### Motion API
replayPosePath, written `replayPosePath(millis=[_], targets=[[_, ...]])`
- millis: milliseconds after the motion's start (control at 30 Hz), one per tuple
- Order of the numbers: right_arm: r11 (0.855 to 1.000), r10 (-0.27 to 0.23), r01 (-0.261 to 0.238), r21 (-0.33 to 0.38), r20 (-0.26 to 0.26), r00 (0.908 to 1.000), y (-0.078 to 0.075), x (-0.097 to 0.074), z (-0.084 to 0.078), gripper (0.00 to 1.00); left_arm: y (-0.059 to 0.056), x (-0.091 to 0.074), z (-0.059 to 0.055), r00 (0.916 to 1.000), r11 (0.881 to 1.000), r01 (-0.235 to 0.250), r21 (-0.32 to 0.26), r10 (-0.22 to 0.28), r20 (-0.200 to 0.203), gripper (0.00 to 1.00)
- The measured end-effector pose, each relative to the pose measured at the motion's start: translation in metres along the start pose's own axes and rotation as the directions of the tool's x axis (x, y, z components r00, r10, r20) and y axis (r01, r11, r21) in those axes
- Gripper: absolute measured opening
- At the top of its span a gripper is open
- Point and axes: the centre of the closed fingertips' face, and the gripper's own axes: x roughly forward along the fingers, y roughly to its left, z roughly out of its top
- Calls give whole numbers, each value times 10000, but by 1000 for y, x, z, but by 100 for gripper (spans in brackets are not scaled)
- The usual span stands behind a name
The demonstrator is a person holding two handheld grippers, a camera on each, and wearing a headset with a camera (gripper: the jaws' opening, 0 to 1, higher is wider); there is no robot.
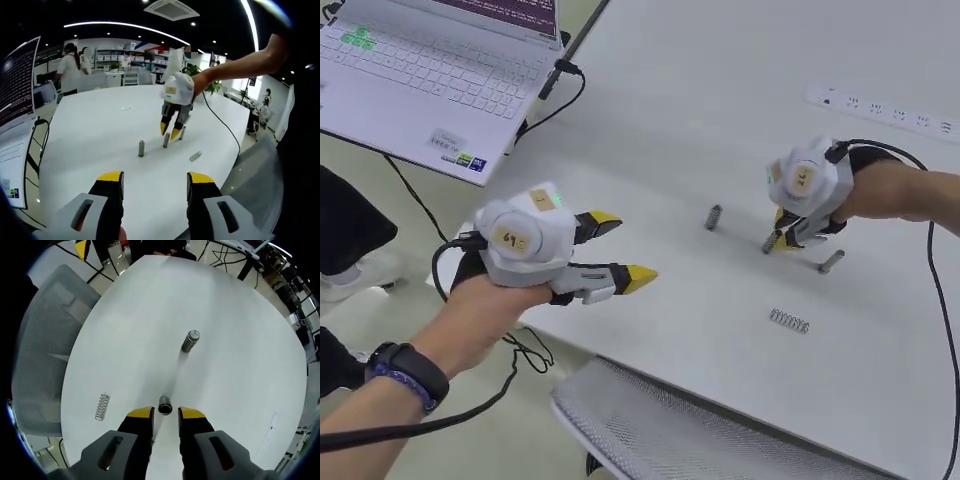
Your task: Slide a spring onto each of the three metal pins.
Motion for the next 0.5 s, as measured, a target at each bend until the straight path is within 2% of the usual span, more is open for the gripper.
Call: replayPosePath(millis=[500], targets=[[9992,-379,374,143,296,9988,-1,-21,1,21,-9,0,7,9999,9998,96,146,-97,27,45]])
